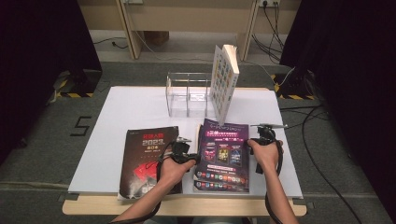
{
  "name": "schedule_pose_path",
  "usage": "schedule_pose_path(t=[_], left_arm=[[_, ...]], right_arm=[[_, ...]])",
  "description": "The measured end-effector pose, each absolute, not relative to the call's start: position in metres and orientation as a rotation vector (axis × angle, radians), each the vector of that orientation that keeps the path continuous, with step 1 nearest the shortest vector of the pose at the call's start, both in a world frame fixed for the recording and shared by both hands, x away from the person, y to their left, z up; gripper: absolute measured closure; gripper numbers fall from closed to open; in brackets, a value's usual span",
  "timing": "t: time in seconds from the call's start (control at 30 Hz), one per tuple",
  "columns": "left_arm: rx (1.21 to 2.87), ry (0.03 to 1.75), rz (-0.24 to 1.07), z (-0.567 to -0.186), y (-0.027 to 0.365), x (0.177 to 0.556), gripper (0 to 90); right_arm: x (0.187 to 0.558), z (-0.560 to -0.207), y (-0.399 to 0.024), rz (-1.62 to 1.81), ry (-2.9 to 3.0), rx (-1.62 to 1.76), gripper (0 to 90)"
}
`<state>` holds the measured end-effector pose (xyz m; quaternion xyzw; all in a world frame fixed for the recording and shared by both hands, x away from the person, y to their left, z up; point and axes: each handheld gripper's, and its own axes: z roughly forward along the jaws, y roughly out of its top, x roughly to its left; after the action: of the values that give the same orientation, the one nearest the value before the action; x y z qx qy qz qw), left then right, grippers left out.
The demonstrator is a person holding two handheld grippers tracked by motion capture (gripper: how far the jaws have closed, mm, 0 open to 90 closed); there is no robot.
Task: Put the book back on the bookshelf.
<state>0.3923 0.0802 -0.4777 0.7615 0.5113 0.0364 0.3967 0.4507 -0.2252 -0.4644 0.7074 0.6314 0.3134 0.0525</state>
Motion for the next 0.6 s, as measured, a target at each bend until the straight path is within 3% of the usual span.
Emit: schedule_pose_path(t=[0.6], left_arm=[[1.936, 1.285, 0.084, -0.478, 0.083, 0.377, 75.6]], right_arm=[[0.436, -0.465, -0.223, 0.966, 1.928, 2.135, 73.1]])
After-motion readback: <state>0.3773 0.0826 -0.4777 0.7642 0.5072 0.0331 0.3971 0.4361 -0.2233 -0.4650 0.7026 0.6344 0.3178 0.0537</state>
